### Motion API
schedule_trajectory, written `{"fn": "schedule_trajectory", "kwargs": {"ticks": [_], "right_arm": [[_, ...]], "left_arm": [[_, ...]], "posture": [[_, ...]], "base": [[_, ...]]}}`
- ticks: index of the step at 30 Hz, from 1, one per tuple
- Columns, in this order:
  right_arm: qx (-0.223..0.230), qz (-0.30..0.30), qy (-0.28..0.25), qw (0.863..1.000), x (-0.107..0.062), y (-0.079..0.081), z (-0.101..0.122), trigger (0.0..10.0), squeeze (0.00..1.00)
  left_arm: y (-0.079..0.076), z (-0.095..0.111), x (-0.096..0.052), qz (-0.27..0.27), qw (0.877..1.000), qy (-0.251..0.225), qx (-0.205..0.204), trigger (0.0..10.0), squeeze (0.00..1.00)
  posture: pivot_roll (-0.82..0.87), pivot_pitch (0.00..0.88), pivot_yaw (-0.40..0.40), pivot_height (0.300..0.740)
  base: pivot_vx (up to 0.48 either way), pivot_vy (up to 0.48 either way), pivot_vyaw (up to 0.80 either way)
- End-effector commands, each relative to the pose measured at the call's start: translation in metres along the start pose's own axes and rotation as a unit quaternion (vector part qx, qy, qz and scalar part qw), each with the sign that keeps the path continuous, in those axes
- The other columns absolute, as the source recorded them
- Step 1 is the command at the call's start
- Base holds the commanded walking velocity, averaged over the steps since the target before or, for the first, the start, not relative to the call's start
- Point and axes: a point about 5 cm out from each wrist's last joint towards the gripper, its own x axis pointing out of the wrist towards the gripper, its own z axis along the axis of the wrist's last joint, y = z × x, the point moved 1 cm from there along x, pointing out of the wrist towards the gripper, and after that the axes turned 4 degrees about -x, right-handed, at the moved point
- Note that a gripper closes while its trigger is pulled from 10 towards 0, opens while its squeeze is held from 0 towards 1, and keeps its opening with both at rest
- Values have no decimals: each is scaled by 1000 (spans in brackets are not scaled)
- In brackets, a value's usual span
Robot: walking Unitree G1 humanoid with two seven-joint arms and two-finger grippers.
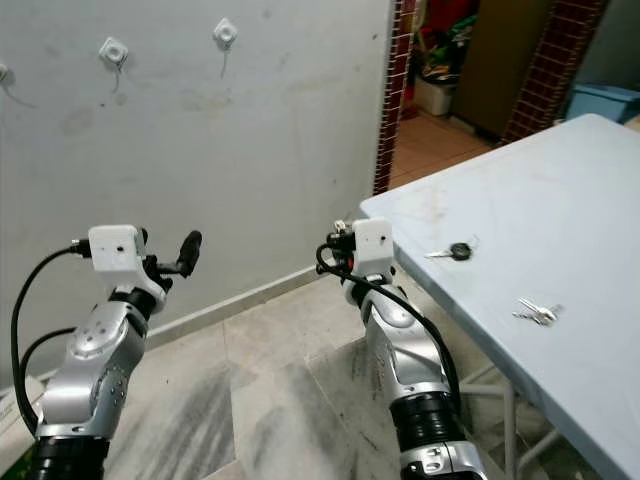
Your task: Hang keys on a hook
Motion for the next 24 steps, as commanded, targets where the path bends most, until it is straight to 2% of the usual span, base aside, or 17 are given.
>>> {"fn": "schedule_trajectory", "kwargs": {"ticks": [1,12,19,24], "right_arm": [[-9,8,-9,1000,0,1,7,10000,0],[-10,15,-3,1000,-1,2,4,10000,0],[-9,15,-4,1000,0,1,6,10000,0],[-11,10,-8,1000,0,1,8,10000,0]], "left_arm": [[-3,1,1,-6,1000,0,0,10000,0],[-7,-3,-2,-9,1000,7,-7,10000,0],[-8,-5,-1,-6,1000,13,-8,10000,0],[-9,-7,0,-6,1000,14,-13,10000,0]], "posture": [[87,0,27,740],[80,0,17,740],[82,0,14,740],[82,0,13,740]], "base": [[424,0,0],[423,0,772],[399,0,0],[0,0,0]]}}
